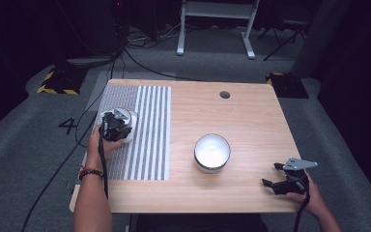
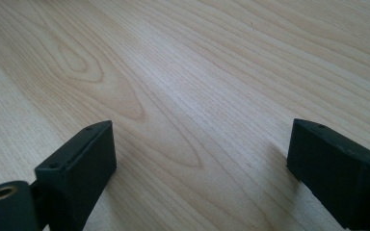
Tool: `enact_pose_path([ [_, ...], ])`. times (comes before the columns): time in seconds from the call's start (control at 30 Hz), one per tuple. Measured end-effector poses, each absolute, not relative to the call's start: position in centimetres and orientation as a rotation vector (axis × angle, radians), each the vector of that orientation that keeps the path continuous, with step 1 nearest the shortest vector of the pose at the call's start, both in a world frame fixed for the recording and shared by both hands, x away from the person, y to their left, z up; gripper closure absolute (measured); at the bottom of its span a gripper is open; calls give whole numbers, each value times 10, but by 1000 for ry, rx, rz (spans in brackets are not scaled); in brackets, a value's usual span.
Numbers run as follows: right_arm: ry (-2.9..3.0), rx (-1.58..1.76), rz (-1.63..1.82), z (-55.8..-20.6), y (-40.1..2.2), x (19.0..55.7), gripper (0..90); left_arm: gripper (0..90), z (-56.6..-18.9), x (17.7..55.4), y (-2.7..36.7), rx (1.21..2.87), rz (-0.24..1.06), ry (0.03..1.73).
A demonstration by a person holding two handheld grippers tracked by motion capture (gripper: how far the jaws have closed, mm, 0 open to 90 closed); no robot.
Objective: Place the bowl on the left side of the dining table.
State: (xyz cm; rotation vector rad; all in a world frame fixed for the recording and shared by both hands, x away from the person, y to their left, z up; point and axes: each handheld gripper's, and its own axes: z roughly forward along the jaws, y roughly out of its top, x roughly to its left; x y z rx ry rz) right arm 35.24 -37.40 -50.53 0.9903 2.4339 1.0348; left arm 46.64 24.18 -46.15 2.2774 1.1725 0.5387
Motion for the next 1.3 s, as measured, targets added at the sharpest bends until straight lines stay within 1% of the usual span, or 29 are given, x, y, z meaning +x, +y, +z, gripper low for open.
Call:
enact_pose_path([
  [0.07, 2434, 990, 1035, -505, -374, 352, 101, 734, -465, 467, 239, 2285, 536, 1170],
  [0.17, 2434, 990, 1035, -505, -374, 352, 101, 734, -466, 467, 239, 2263, 520, 1177],
  [0.27, 2434, 990, 1035, -505, -374, 352, 101, 715, -466, 467, 240, 2260, 535, 1182],
  [0.53, 2434, 990, 1035, -505, -374, 352, 101, 627, -465, 467, 244, 2239, 547, 1218],
  [0.57, 2434, 990, 1035, -505, -374, 352, 101, 610, -465, 467, 244, 2233, 528, 1224],
  [0.73, 2434, 990, 1035, -505, -374, 352, 101, 570, -465, 467, 245, 2213, 524, 1244],
  [0.77, 2434, 990, 1035, -505, -374, 352, 101, 547, -464, 467, 246, 2212, 531, 1244],
  [0.87, 2434, 990, 1035, -505, -374, 352, 101, 490, -464, 466, 248, 2191, 498, 1264],
  [0.9, 2434, 990, 1035, -505, -374, 352, 101, 456, -464, 466, 248, 2190, 517, 1276],
  [0.93, 2434, 990, 1035, -505, -374, 352, 101, 440, -464, 466, 249, 2191, 510, 1273],
  [1.1, 2434, 990, 1035, -505, -374, 352, 101, 391, -462, 465, 251, 2185, 505, 1273],
  [1.17, 2434, 990, 1035, -505, -374, 352, 101, 384, -461, 464, 250, 2180, 502, 1276],
  [1.2, 2434, 990, 1035, -505, -374, 352, 101, 368, -461, 463, 251, 2177, 516, 1280],
  [1.27, 2434, 990, 1035, -505, -374, 352, 101, 343, -461, 463, 251, 2169, 494, 1285],
  [1.3, 2434, 990, 1035, -505, -374, 352, 101, 310, -461, 464, 251, 2170, 488, 1285],
])
